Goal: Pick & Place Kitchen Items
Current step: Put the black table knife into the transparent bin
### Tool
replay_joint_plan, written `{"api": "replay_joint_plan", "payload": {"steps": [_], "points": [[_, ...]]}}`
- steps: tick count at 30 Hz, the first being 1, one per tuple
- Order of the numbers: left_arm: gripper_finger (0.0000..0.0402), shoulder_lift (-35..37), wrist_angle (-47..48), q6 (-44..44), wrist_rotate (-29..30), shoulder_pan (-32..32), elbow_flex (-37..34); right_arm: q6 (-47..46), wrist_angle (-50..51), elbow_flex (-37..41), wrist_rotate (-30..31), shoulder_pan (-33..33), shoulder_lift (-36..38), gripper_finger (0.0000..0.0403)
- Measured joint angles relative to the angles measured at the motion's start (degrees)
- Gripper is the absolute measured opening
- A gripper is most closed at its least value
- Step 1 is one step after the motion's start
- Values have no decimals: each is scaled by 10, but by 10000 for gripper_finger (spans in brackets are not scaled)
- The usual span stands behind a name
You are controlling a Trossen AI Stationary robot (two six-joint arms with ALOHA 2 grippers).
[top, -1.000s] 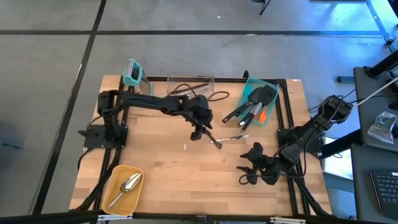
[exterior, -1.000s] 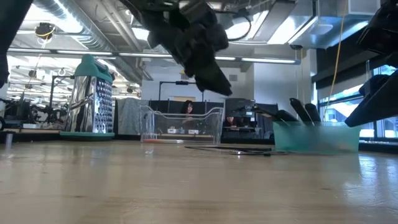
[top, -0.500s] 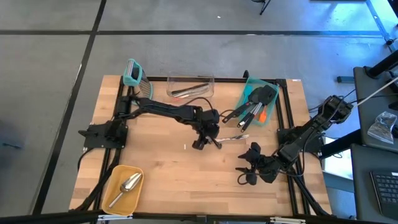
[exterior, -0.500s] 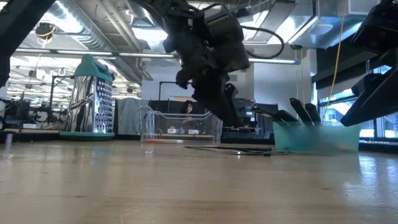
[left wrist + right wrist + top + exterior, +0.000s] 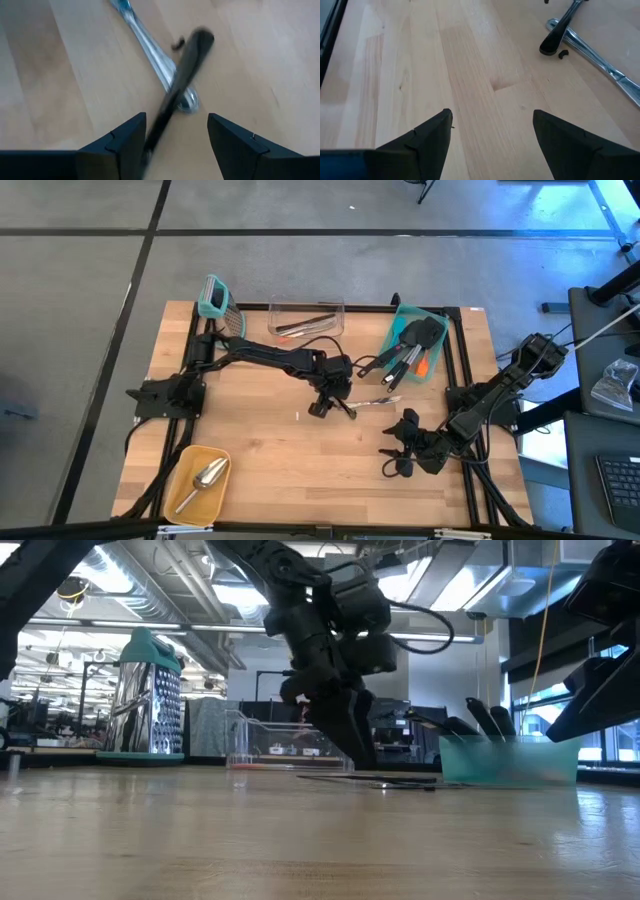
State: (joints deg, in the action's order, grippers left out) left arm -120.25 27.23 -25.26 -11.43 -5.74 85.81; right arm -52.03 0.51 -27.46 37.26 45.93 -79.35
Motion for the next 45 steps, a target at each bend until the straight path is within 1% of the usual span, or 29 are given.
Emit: {"api": "replay_joint_plan", "payload": {"steps": [16, 22, 27, 30, 33, 37, 39, 40, 45], "points": [[207, -30, -3, -13, 23, 0, 0, 0, 1, 0, 1, -2, 0, 280], [194, -40, 5, -14, 23, 2, 3, 0, 3, 0, 2, -2, 0, 280], [170, -51, 14, -15, 24, 5, 2, 0, 3, 0, 2, -2, 0, 280], [149, -57, 15, -15, 27, 7, 3, 0, 3, 0, 2, -2, 0, 280], [118, -57, 15, -10, 28, 8, 3, 0, 3, 0, 2, -2, 0, 279], [64, -57, 11, -6, 32, 8, 3, 0, 3, 0, 3, -2, 0, 279], [40, -57, 10, 2, 33, 8, 2, 0, 2, 0, 16, -2, 0, 279], [36, -57, 10, 5, 33, 8, 2, 0, -1, 0, 28, -2, 0, 279], [36, -55, 10, 35, 34, 8, 2, 1, -25, 0, 89, -2, 0, 279]]}}
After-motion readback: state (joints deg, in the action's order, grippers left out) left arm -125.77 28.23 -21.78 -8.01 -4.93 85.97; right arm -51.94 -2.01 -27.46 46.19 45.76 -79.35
